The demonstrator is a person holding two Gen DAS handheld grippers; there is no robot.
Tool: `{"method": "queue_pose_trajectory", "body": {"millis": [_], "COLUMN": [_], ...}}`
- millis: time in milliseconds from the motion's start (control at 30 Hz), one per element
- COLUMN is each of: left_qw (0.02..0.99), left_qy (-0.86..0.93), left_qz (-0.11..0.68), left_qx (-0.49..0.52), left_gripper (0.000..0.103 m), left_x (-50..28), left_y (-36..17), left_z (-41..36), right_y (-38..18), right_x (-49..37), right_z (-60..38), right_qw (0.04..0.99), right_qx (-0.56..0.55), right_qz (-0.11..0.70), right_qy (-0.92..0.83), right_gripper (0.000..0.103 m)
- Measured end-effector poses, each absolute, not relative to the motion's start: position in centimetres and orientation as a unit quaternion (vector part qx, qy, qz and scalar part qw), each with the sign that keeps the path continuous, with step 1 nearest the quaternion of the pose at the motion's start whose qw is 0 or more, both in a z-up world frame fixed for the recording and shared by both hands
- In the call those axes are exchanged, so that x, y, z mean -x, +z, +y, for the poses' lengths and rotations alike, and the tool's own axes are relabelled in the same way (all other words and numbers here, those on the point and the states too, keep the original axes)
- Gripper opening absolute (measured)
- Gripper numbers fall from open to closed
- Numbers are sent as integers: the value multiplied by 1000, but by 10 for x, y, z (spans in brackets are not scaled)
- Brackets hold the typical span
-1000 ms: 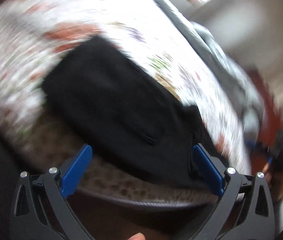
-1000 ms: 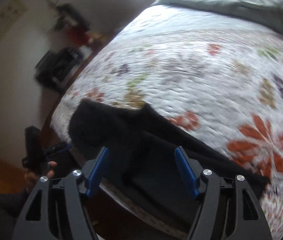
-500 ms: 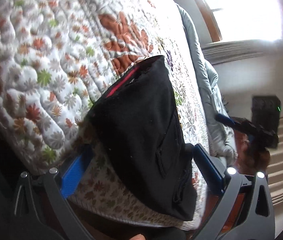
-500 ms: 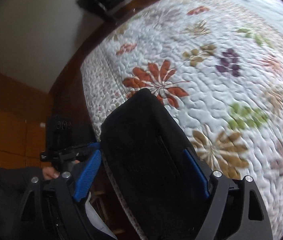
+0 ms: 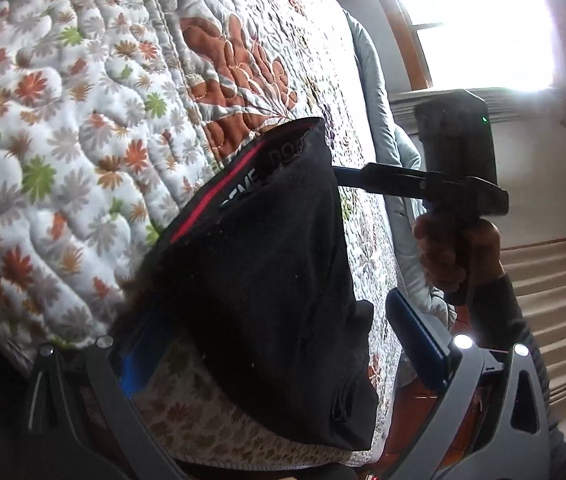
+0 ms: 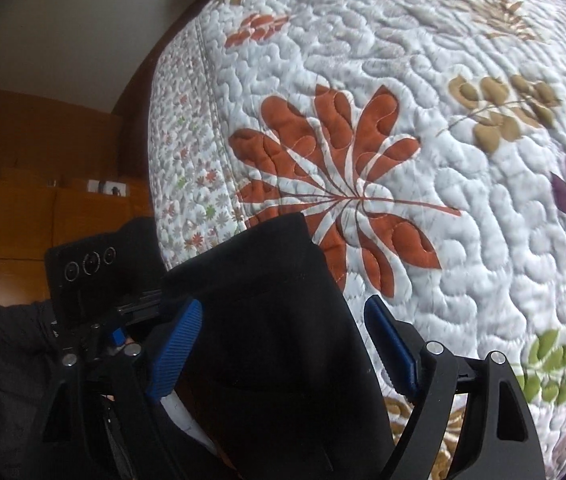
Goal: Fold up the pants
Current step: 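Lift the pants with both tools and fold them over onto themselves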
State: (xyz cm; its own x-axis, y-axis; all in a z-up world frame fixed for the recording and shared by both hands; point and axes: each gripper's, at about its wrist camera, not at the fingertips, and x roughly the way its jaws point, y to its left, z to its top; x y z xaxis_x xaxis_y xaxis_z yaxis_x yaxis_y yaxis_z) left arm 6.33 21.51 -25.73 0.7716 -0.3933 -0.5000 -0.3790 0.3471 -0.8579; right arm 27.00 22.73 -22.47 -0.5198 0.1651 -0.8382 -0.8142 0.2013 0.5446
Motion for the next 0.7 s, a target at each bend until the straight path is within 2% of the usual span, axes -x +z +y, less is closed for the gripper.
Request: {"method": "queue_pose_trajectory", "body": {"millis": [167,200,267,333,400,433,500,600,700], "left_qw": [745,745,744,738,734,734,738,748,757], "left_qy": [-6,-3,4,16,23,25,32,43,47], "left_qz": [329,331,339,349,356,360,366,377,383], "left_qx": [580,579,576,578,578,575,566,544,528], "left_gripper": [99,96,89,72,65,62,58,47,38], "left_x": [-60,-60,-56,-49,-46,-43,-43,-47,-54], "left_y": [-263,-263,-263,-264,-266,-265,-263,-257,-251], "left_z": [219,219,220,224,226,227,226,223,223], "right_y": [-241,-245,-250,-251,-251,-251,-249,-244,-236], "right_x": [-268,-269,-269,-268,-268,-268,-270,-266,-261], "right_z": [239,241,244,246,246,246,243,241,240], "right_qw": [396,393,388,382,383,384,385,404,419], "right_qx": [260,260,261,263,263,264,266,284,295], "right_qz": [658,660,664,664,663,661,659,645,632], "right_qy": [585,584,584,587,587,588,589,583,581], "right_gripper": [84,84,84,85,83,80,56,45,41]}}
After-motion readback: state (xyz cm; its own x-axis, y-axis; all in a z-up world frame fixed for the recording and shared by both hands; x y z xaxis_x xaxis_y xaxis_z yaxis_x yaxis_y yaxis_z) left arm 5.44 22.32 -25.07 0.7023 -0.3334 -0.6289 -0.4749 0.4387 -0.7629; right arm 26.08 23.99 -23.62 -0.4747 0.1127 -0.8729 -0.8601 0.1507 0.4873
